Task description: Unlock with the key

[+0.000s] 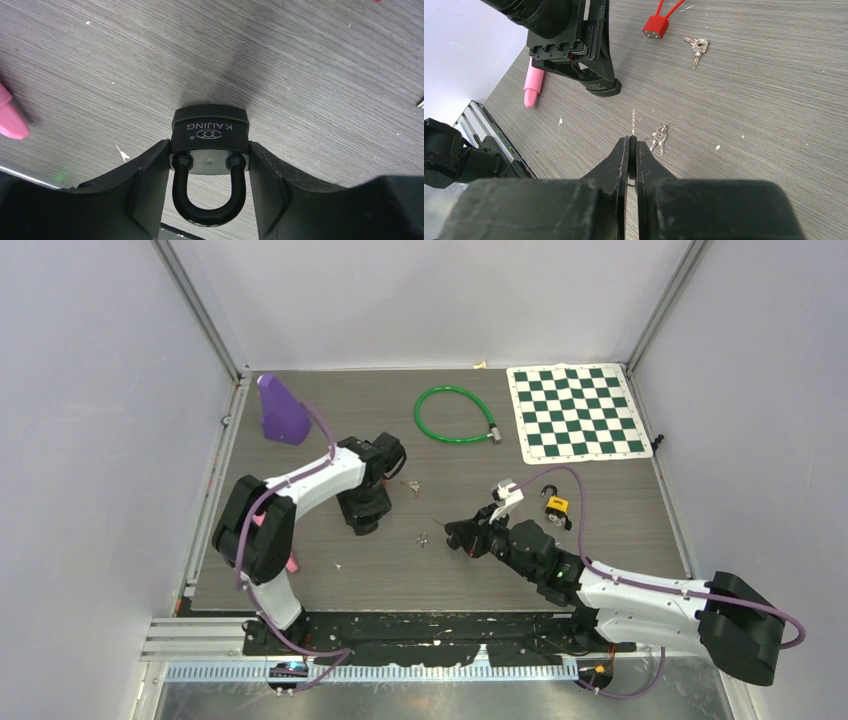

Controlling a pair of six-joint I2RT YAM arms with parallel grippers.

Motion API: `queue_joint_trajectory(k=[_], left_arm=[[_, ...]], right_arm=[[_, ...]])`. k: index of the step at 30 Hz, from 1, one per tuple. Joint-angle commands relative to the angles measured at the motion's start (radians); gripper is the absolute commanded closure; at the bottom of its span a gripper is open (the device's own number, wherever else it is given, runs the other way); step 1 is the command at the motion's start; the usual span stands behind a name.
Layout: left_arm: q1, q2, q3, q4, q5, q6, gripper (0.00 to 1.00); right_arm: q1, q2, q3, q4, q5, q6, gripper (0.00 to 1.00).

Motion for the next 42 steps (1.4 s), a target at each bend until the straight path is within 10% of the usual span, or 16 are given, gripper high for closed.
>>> queue_joint_trajectory(k=[1,8,20,37,42], left_arm=[[0.002,-0.024,-0.043,0.095,-0.021,0.014,0.35],[0.012,-0.185,-0.157,0.222,-0.003,0.126,0.01],[0.012,-0.609,-0.534,0.768,0.231,0.771,0.03],[0.012,-0.448,-0.576,0.870,0.158,0.782,0.33],[0.011,-0.352,-0.548,0.868,0.227,0.681,0.64]], right_arm=[[0.002,-0.021,0.010,0.002,0.025,0.006,0.95],[0.002,-0.037,0.011,-0.021,0.029,0.012,0.95],[0.003,-0.130,-0.033,-0.018,0.023,0.019,0.95],[0.003,-0.331,-0.080,-0.120,0.021,0.045,0.94],[0.004,-0.353,-0.087,-0.140,0.034,0.060,0.95]])
